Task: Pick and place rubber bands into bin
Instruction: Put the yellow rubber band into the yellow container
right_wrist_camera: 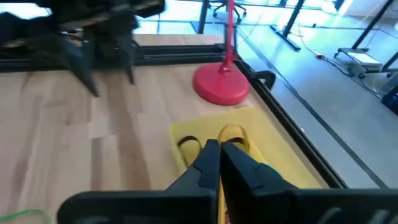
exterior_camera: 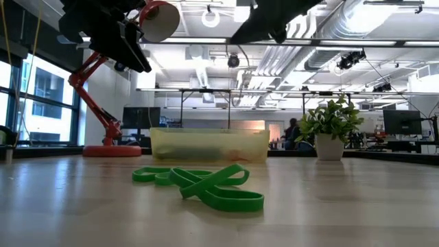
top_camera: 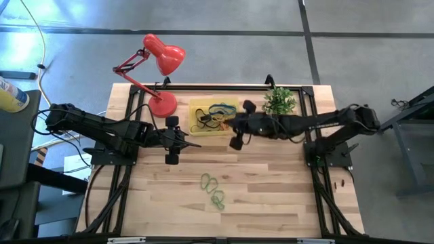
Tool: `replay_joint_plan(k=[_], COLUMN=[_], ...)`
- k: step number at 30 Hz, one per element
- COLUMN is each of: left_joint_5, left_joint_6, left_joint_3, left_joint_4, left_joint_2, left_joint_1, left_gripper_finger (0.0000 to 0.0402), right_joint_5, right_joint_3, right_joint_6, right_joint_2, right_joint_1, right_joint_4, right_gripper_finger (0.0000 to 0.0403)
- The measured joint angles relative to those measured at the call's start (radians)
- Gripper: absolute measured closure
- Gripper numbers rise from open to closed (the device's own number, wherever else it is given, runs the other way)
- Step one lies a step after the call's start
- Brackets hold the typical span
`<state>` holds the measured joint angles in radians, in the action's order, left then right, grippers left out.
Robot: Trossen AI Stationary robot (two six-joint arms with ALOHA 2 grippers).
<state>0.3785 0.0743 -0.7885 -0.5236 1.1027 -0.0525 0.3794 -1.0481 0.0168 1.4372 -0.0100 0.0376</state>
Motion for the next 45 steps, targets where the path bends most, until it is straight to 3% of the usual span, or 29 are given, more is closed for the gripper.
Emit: replay_joint_plan(k=[18, 23, 32, 45], left_joint_5=[0.013, 0.036, 0.033, 0.033], left_joint_6=[0.000, 0.000, -0.001, -0.002], left_joint_3=[0.000, 0.000, 0.000, 0.000], left_joint_4=[0.000, 0.000, 0.000, 0.001], left_joint_2=[0.000, 0.000, 0.000, 0.000], left_joint_1=[0.000, 0.000, 0.000, 0.000], left_gripper_finger=[0.0213, 0.0213, 0.0213, 0.0213], right_joint_5=[-0.215, -0.294, -0.321, -0.421], right_joint_3=[0.000, 0.000, 0.000, 0.000], right_joint_6=[-0.025, -0.024, -0.003, 0.068], right_joint_2=[0.006, 0.062, 0.203, 0.272], right_joint_1=[0.285, 0.313, 0.326, 0.420], right_joint_4=[0.025, 0.018, 0.009, 0.029], right_gripper_finger=[0.0403, 0.0403, 0.0403, 0.0403])
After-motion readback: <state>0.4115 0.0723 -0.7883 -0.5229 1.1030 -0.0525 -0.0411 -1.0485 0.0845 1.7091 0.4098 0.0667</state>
